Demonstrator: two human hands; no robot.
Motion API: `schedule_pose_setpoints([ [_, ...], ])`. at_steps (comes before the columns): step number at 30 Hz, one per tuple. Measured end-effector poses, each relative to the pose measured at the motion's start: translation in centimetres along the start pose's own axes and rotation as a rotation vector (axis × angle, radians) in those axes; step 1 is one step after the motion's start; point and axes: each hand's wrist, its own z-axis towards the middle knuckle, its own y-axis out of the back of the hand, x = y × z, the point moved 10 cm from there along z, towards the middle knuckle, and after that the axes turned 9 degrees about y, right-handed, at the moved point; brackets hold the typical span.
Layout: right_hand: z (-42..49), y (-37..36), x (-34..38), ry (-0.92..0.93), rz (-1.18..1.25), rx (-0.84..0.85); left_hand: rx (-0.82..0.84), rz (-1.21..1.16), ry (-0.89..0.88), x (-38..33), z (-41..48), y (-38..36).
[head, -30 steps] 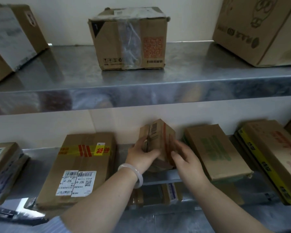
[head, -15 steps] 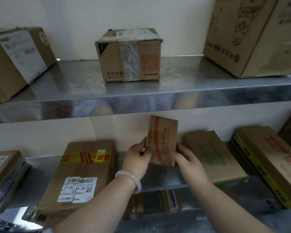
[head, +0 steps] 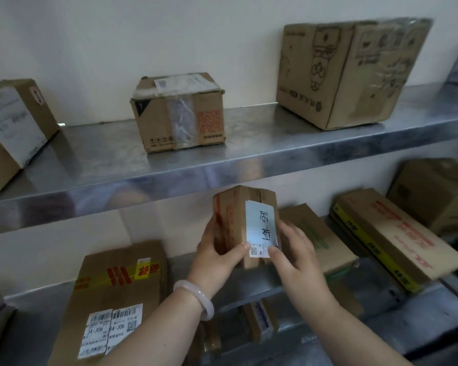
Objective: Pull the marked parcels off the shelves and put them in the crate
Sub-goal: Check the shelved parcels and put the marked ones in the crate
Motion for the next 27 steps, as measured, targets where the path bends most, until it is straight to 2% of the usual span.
schedule_pose_setpoints([
  [5, -3.3, 3.7, -0.7, -0.159, 0.14, -0.181, 0.229, -0.074, 0.046, -0.5, -0.7, -3.7],
  [9, -9.1, 7.2, 0.1, -0.224, 0.134, -0.434, 0.421, -0.032, -0.017, -1.6, -2.5, -8.1],
  [13, -17.2, 11.1, 2.5, -0.235, -0.053, -0.682, 0.675, 0.013, -0.03, -1.4, -7.0, -13.8],
  [17, -26.9, 13.7, 5.2, -0.303, -0.192, -0.858, 0.916, 0.036, -0.044, -0.6, -13.7, -20.0],
  [23, -43.1, 16.7, 13.1, -0.475, -0.637, -1.017, 1.329, 0.125, -0.06, 0.7, -29.5, -28.4],
  [27, -54.1, 16.2, 18.4, -0.622, -0.834, -1.127, 1.562, 0.179, -0.093, 1.0, -40.7, -31.8],
])
